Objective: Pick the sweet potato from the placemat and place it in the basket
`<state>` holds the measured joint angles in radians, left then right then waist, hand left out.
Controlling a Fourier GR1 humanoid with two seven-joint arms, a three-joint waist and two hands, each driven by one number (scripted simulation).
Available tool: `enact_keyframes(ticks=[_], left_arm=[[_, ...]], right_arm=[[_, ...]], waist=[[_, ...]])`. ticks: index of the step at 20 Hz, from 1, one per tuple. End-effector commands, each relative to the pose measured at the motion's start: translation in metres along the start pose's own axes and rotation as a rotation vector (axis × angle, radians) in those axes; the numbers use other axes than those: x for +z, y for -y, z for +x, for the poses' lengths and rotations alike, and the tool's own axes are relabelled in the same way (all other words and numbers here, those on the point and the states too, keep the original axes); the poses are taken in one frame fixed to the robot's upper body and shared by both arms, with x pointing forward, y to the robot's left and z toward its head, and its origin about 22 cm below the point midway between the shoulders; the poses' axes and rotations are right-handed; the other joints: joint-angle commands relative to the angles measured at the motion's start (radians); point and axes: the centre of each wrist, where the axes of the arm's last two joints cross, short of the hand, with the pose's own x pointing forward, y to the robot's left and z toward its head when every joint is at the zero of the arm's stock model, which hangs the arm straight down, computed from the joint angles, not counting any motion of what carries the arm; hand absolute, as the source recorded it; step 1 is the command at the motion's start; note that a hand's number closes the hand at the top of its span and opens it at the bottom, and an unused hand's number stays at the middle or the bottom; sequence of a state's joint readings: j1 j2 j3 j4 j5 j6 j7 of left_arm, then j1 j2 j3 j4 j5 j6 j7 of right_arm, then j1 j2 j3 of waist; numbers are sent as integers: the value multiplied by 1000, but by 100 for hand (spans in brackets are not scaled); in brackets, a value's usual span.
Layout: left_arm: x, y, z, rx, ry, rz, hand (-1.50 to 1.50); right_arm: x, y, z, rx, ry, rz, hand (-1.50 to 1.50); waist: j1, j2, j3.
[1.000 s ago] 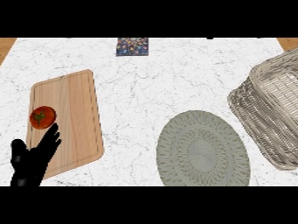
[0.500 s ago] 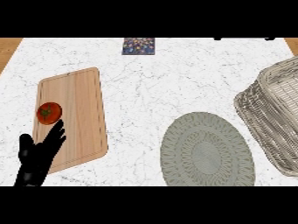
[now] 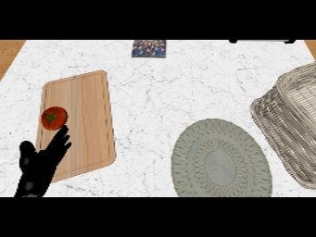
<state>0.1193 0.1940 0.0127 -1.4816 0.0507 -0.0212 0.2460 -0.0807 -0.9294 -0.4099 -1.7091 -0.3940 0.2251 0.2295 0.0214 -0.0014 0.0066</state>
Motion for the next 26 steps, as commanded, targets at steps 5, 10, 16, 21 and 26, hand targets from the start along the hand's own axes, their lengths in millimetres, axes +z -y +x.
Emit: enact_keyframes(ticks=[5,10,16,21,26], left_arm=[[-6,4,-11,2,-85,0,0],[-6,8,-25,-13,-111,-2,0],[0,12,-24,-9,-121,-14,0],[-3,6,-16,-1,-100,-8,0],[-6,6,-26,22,-109,-2,0]], right_arm=[[-24,1,-67,-111,-45,16,150],[-42,-4,-76,-106,-46,26,150],[-33,17,-102,202,-94,-26,150],[-44,26,-117,216,-26,-68,-150],[-43,51,-113,146,-17,-122,-150]], waist=[[-8,6,-6],[-10,5,-6],[0,10,-5],[-2,7,-6],[-11,5,-6]])
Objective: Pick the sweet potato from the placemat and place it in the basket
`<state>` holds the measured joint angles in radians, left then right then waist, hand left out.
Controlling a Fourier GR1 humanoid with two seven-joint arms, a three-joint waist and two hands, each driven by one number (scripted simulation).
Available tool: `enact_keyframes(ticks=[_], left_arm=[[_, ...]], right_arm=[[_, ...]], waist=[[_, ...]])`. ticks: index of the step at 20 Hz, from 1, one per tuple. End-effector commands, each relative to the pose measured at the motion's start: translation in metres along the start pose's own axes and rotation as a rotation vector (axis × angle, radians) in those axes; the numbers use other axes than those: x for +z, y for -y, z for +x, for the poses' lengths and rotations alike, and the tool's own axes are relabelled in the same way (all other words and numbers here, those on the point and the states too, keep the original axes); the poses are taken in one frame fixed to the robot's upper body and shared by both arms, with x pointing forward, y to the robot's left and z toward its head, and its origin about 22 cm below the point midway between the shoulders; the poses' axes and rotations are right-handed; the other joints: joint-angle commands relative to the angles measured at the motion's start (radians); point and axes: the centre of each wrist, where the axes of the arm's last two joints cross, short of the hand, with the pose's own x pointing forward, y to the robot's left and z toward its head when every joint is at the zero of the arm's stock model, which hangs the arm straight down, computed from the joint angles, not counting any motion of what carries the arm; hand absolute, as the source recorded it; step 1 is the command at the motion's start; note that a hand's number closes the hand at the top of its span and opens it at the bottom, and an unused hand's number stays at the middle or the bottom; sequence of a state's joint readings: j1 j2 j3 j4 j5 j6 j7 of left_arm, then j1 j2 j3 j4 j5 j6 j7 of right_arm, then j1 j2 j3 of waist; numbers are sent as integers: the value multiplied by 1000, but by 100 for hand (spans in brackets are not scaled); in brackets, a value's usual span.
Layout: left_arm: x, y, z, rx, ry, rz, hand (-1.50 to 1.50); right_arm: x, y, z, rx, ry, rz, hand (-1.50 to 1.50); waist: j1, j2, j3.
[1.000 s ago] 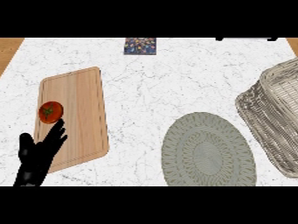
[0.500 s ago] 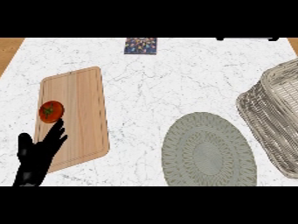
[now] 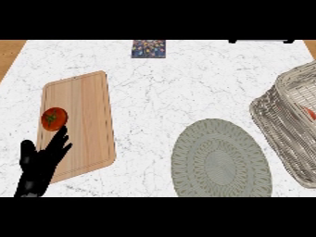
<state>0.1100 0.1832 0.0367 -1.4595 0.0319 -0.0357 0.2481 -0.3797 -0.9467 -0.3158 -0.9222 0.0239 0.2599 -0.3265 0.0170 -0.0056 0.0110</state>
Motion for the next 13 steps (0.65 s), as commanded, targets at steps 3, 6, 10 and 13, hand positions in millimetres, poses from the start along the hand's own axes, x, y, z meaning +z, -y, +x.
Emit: enact_keyframes(ticks=[3,6,10,13], left_arm=[[-3,-9,-8,-1,-94,0,0],[-10,15,-14,-4,-89,-1,0],[0,-1,-19,-5,-84,-30,0],[-2,-1,-6,-1,-85,-25,0]], right_arm=[[2,30,-14,-116,-18,-92,-150],[3,44,-12,-188,-55,-114,-150],[20,80,-23,-184,-136,-193,-150],[44,98,-36,-191,-133,-202,-150]], waist=[[0,11,-10],[-12,10,-11],[9,15,-9],[3,14,-8]])
